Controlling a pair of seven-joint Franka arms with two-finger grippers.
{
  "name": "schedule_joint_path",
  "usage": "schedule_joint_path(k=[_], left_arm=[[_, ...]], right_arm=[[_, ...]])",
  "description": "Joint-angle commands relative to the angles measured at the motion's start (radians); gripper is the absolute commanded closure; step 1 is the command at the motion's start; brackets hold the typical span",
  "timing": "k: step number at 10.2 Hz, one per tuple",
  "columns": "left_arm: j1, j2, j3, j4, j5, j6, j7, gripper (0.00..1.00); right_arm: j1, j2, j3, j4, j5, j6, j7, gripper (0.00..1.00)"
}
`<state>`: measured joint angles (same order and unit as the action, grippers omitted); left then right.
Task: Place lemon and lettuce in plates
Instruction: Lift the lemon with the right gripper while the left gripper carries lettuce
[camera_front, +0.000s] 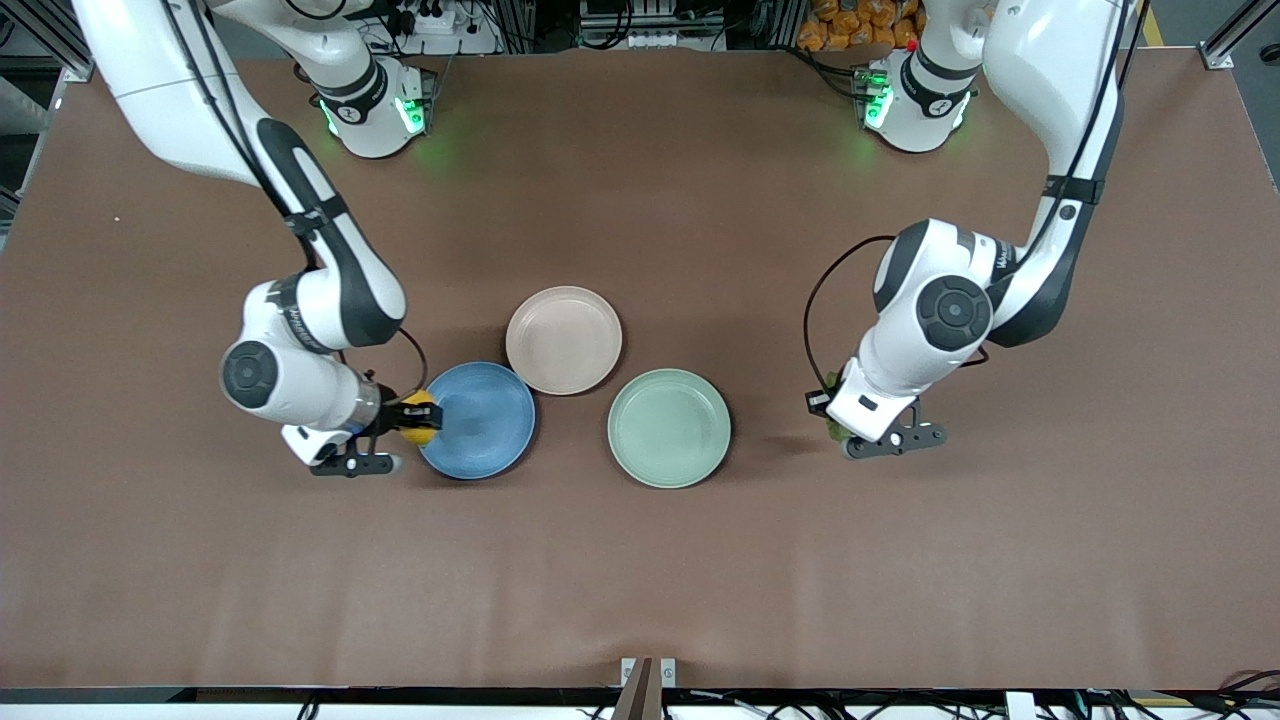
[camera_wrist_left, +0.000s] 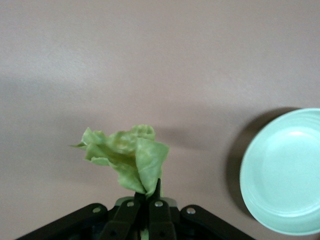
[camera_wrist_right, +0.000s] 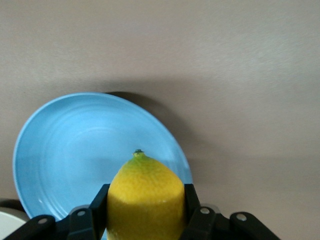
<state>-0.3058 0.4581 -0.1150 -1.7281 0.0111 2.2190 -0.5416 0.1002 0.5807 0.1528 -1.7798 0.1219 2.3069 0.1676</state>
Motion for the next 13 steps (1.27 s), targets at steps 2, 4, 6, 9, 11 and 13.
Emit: schedule_joint_path(k=[2,4,6,9,11,13], left_arm=[[-0.082,-0.047,0.0,-0.01,0.038,-0.057,-0.032,1.0],[-0.133,-0.049,-0.003,-0.01,0.038,-0.09,-0.034,1.0],[-0.174,-0.047,-0.005,-0.008,0.038,-0.09,-0.053,1.0],[-0.231,-0.038,-0.005,0.002,0.036,-0.09,-0.109,1.0],[-0.259,-0.038,-0.005,0.005,0.036,-0.09,-0.142,1.0],[-0.291,-0.035,-0.006,0.012,0.036,-0.09,-0.176,1.0]], right_arm=[[0.032,0.045,-0.006,0.037,0.015,0.031,0.078,0.72],[0.051,0.06,-0.006,0.037,0.015,0.055,0.114,0.71],[0.062,0.076,-0.007,0.037,0.013,0.078,0.133,0.7],[0.079,0.08,-0.009,0.037,0.012,0.085,0.155,0.69],[0.079,0.08,-0.009,0.037,0.012,0.085,0.155,0.4],[0.079,0.079,-0.009,0.037,0.01,0.083,0.153,0.0]])
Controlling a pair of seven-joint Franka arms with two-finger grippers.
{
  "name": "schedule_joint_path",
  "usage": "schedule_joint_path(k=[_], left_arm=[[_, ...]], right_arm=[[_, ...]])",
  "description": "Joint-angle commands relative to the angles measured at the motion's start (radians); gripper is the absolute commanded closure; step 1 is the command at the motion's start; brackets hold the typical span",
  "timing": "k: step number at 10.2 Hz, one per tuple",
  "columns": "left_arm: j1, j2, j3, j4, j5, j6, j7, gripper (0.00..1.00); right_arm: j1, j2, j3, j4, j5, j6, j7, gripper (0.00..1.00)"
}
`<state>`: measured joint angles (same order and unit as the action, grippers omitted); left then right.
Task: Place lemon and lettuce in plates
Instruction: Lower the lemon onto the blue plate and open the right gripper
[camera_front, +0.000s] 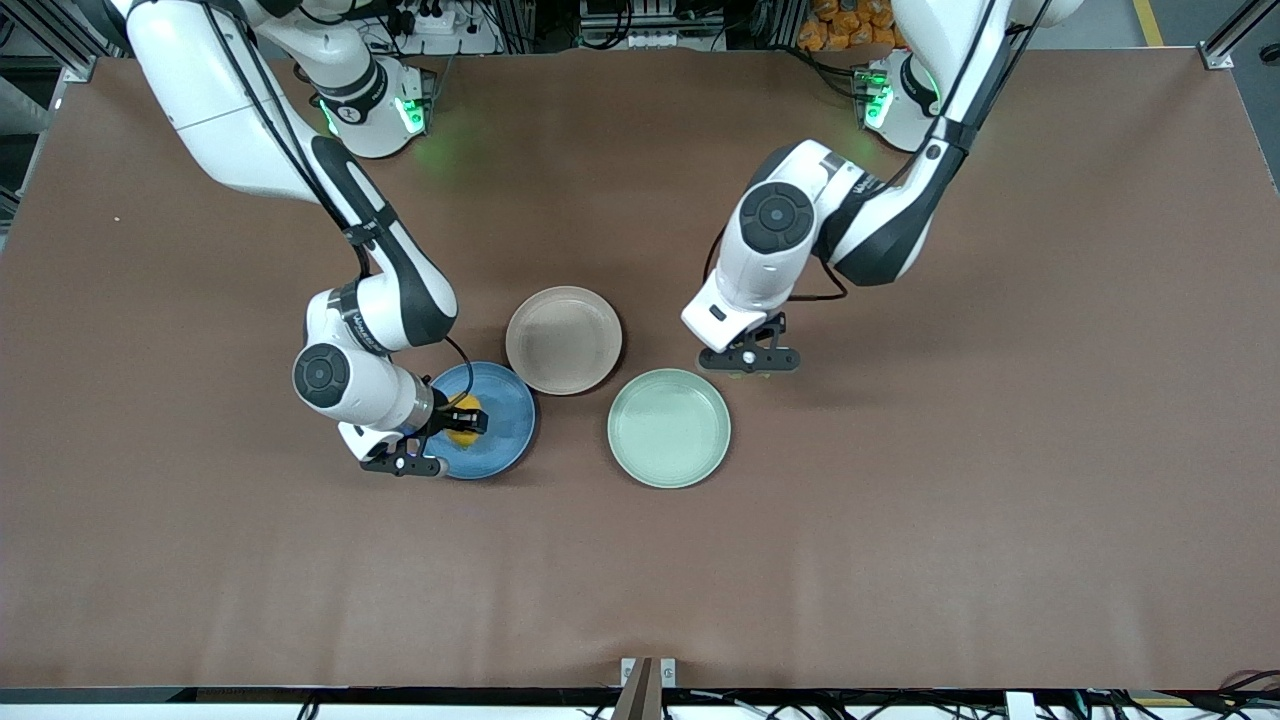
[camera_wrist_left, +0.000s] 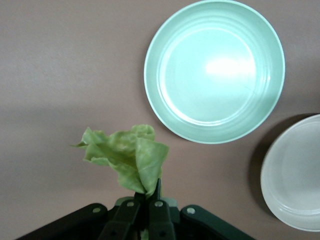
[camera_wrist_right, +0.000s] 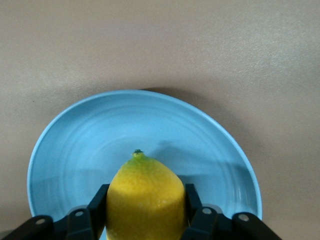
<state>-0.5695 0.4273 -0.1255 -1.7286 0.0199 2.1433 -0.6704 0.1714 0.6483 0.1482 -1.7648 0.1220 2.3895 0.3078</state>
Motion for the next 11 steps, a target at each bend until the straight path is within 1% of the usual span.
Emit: schedule_joint_path(k=[1,2,4,8,9,11], left_arm=[[-0.055,0.008,0.006,0.014,0.029,-0.014,-0.07,1.0],[-0.078,0.021,0.006,0.026,0.028,-0.014,-0.083,1.0],[-0.108,0.044,0.006,0.053,0.028,-0.014,-0.121,1.0],[-0.162,0.062,0.007,0.058,0.029,-0.013,-0.202,1.0],[-0.171,0.064,0.006,0.058,0.028,-0.01,-0.242,1.0],[-0.196,0.08,0.006,0.058,0.025,0.0,-0.282,1.0]], right_arm=[[0.008,0.008,-0.004,0.024,0.01,0.0,0.013,0.0],[0.008,0.004,-0.004,0.024,0.01,-0.003,0.013,0.0],[0.007,0.001,-0.004,0.059,0.012,-0.03,0.011,0.0],[-0.019,-0.001,-0.009,0.163,0.01,-0.206,0.011,0.0],[-0.032,-0.001,-0.009,0.171,0.007,-0.242,0.004,0.0],[-0.061,-0.002,-0.01,0.165,0.004,-0.254,0.002,0.0]])
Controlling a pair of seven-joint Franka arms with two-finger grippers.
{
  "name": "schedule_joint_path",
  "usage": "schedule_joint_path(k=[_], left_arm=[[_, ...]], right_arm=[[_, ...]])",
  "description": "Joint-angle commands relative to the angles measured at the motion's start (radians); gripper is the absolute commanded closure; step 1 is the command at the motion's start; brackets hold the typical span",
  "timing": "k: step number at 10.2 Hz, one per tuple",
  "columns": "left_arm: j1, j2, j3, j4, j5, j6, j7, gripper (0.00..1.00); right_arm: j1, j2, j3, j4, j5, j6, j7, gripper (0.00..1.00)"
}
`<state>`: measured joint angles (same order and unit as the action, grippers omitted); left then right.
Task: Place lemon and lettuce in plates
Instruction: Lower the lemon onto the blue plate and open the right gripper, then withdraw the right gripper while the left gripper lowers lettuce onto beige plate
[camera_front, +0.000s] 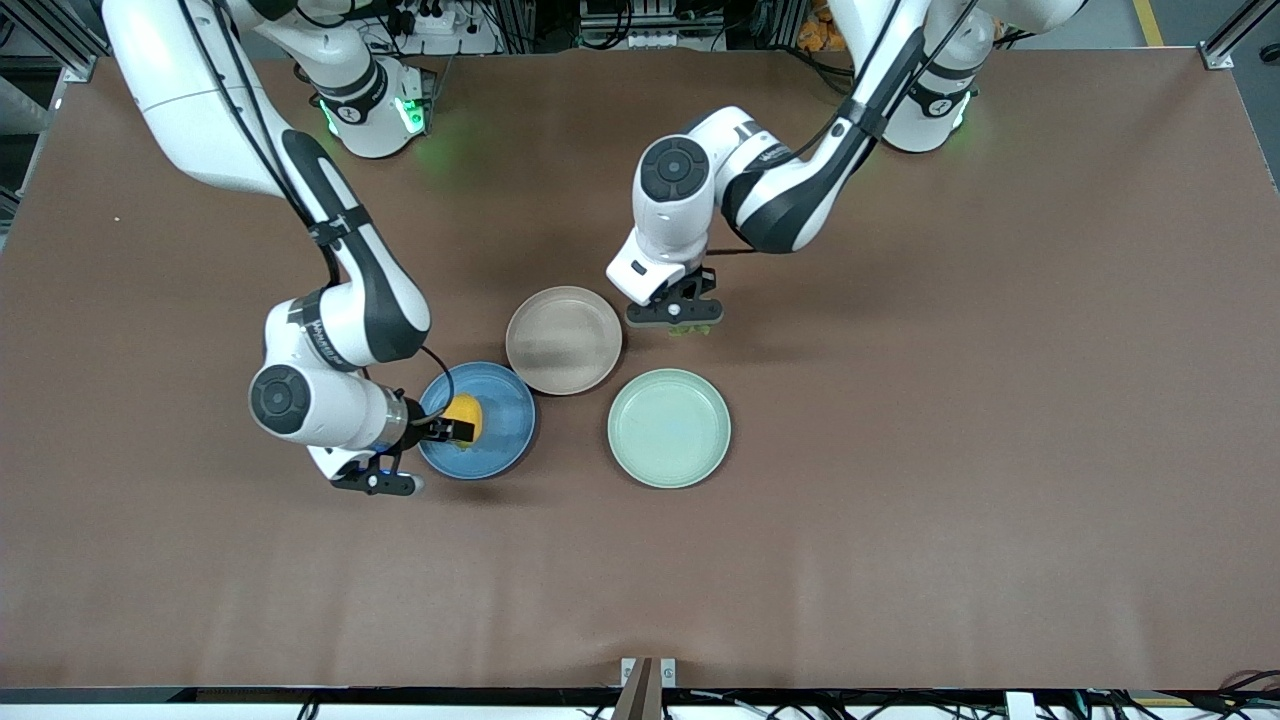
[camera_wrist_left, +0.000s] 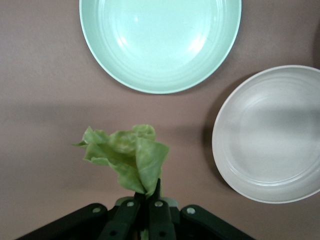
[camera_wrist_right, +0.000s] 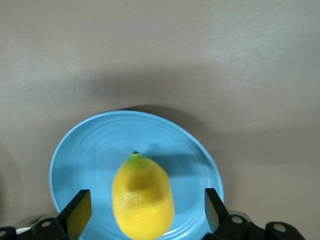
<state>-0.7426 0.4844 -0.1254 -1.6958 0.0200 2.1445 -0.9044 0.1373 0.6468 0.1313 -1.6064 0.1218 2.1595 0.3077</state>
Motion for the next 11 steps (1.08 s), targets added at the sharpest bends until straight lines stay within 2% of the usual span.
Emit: schedule_joint_path(k=[1,4,7,9,11], left_arm=[[-0.026,0.036,0.006,0.03,0.021,0.006,-0.074,1.0],[-0.049,0.095,0.006,0.085,0.02,0.061,-0.161,1.0],[-0.08,0.135,0.006,0.134,0.021,0.116,-0.211,1.0],[-0.098,0.166,0.007,0.149,0.023,0.153,-0.25,1.0],[-0.119,0.19,0.007,0.15,0.024,0.25,-0.31,1.0]], right_arm=[[-0.048,-0.003,0.008,0.011,0.004,-0.064,0.002,0.0],[-0.108,-0.009,-0.001,0.011,0.001,-0.136,0.004,0.0],[-0.114,-0.036,-0.036,0.011,-0.094,-0.181,0.011,0.0],[-0.114,-0.053,-0.097,0.011,-0.099,-0.19,0.013,0.0],[-0.114,-0.073,-0.181,0.011,-0.1,-0.227,0.011,0.0]])
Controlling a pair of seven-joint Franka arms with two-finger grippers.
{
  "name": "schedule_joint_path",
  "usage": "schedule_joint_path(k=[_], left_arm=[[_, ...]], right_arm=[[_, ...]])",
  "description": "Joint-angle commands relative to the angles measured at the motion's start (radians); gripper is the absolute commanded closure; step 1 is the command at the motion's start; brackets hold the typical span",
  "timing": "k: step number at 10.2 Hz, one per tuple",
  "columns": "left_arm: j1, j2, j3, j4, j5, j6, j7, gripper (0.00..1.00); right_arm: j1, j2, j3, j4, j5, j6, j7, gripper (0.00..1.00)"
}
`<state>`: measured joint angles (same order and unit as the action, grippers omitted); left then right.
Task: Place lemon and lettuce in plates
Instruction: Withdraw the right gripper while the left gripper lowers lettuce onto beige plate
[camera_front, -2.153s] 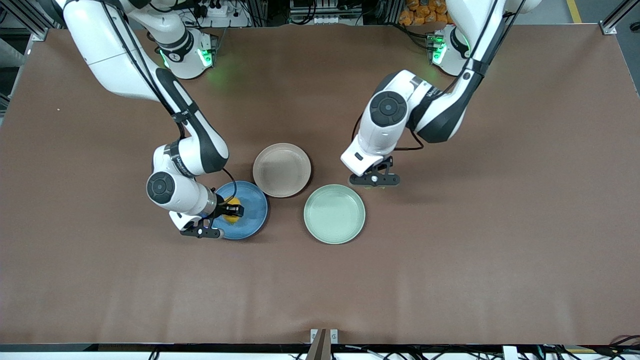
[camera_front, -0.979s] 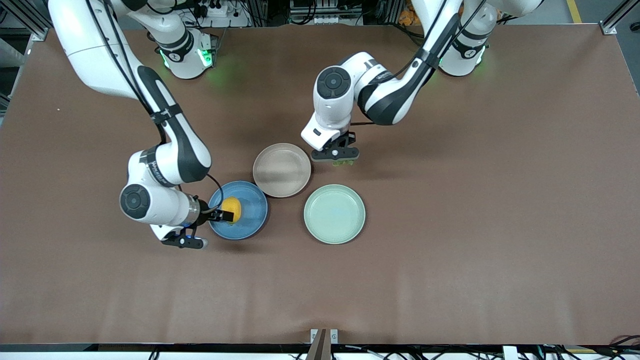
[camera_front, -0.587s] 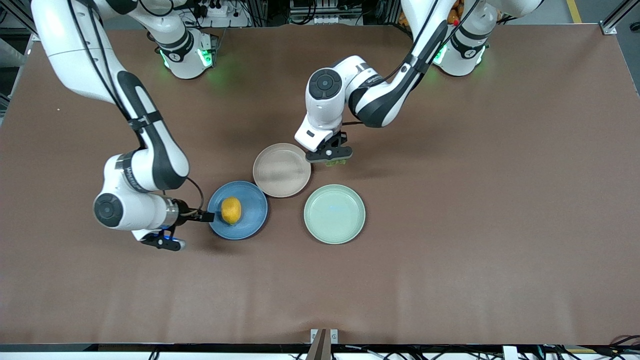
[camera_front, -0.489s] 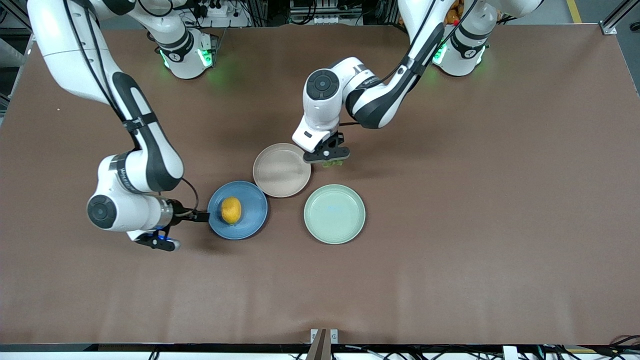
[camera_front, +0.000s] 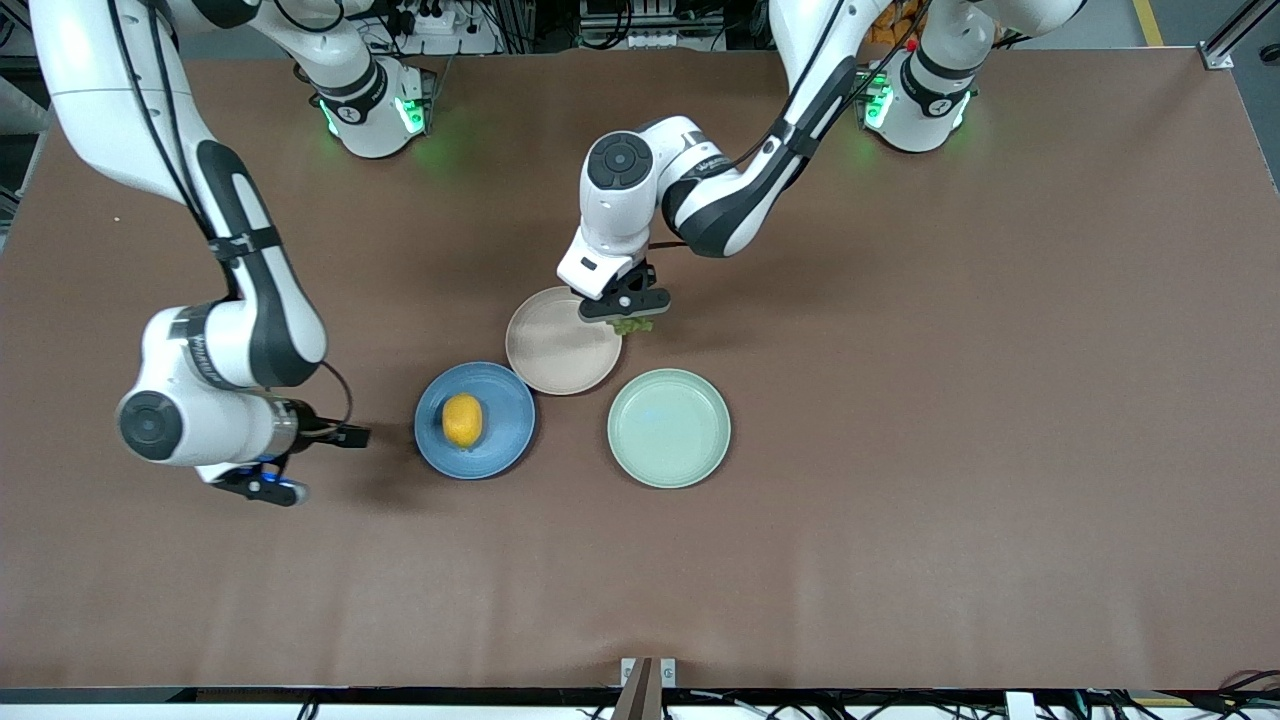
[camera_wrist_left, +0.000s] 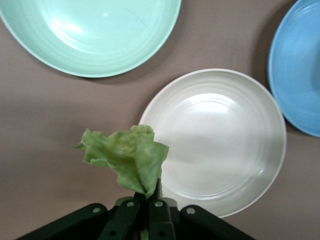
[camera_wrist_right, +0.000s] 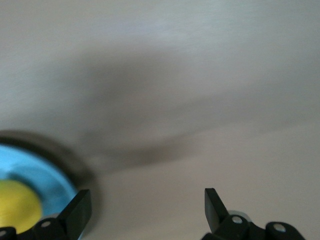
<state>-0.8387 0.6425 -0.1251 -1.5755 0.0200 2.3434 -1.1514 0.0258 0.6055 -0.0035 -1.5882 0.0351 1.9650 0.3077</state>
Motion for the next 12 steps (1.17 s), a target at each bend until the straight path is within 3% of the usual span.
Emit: schedule_joint_path(k=[1,5,9,10,11,12], left_arm=[[-0.025,0.042,0.007,0.029,0.023,0.091,-0.074,1.0],[-0.045,0.069,0.005,0.029,0.017,0.246,-0.103,1.0],[-0.081,0.095,0.007,0.029,0.02,0.28,-0.123,1.0],[-0.109,0.101,0.015,0.029,0.024,0.281,-0.152,0.83],[-0.114,0.109,0.016,0.029,0.031,0.283,-0.154,0.01],[-0.12,0.108,0.016,0.028,0.046,0.281,-0.153,0.0]], right_arm=[[-0.003,-0.036,-0.079,-0.006,-0.014,-0.034,0.011,0.0],[0.0,-0.085,-0.148,-0.007,-0.015,-0.067,0.002,0.0],[0.013,-0.154,-0.15,-0.022,-0.05,-0.185,0.017,0.0],[0.013,-0.171,-0.154,-0.023,-0.05,-0.231,0.019,0.0],[0.011,-0.197,-0.156,-0.023,-0.055,-0.26,0.024,0.0],[0.011,-0.219,-0.155,-0.023,-0.078,-0.285,0.024,0.0]])
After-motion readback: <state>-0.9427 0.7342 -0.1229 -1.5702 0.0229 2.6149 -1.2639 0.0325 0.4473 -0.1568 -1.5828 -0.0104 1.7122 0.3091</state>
